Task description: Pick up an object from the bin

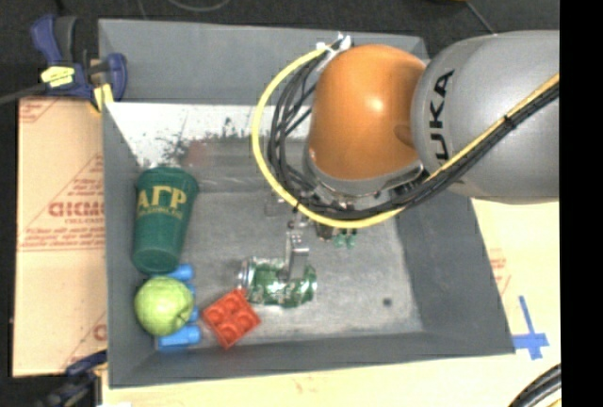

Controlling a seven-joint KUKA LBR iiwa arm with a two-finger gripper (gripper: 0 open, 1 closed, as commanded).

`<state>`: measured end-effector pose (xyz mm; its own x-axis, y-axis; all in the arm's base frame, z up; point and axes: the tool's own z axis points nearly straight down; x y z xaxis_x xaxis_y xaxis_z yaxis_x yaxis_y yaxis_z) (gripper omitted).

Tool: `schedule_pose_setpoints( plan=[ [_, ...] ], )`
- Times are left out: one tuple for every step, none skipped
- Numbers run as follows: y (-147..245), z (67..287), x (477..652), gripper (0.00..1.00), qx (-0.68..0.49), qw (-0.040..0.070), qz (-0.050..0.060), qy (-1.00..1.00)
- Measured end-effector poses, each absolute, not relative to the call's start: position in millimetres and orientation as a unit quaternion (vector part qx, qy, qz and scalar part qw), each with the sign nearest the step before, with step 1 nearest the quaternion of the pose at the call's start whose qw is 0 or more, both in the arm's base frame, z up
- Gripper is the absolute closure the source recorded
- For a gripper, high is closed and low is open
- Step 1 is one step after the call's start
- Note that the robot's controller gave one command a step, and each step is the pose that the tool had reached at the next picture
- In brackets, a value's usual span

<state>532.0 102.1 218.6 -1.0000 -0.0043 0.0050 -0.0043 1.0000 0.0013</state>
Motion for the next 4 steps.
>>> schedule_pose_setpoints(
  plan=[
    [101.6,222.9,533.2,0.00,0.001,-0.001,-0.001,-1.000],
    [86.9,181.4,523.6,0.00,0.018,-0.005,0.000,-1.000],
    [82.9,166.1,519.8,0.00,0.023,-0.003,0.000,-1.000],
    [87.3,129.8,516.3,0.00,0.074,0.001,0.001,-0.997]
  ],
)
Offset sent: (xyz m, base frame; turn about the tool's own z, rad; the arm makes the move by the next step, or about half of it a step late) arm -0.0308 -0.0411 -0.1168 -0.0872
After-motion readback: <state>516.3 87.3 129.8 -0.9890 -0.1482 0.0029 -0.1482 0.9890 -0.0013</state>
